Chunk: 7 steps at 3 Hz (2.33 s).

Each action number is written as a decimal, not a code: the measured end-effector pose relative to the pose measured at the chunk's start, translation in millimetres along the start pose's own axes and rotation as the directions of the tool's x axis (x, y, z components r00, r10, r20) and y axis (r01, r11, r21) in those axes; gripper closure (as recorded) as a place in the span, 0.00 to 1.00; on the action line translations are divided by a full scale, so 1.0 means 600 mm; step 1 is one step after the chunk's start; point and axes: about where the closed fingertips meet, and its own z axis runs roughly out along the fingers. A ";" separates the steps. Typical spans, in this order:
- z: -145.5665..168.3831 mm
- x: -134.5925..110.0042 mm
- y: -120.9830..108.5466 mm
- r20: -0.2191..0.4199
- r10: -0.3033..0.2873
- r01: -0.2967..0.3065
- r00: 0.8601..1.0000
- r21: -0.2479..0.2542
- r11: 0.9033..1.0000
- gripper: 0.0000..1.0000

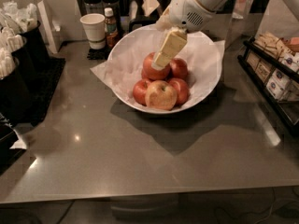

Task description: Pick apple from white bowl

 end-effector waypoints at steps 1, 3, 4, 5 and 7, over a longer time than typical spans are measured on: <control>0.024 0.008 -0.005 -0.004 0.002 -0.002 1.000 -0.014 1.000 0.22; 0.056 0.030 -0.007 -0.031 0.004 -0.005 1.000 -0.027 1.000 0.23; 0.070 0.041 -0.005 -0.049 0.001 -0.002 0.999 -0.027 1.000 0.23; 0.081 0.049 -0.005 -0.060 -0.003 0.002 0.998 -0.025 1.000 0.23; 0.080 0.056 -0.002 -0.059 -0.008 0.007 0.998 -0.013 1.000 0.65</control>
Offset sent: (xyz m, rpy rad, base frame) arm 0.0159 -0.0004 -0.0335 -0.0252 0.0265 -0.0015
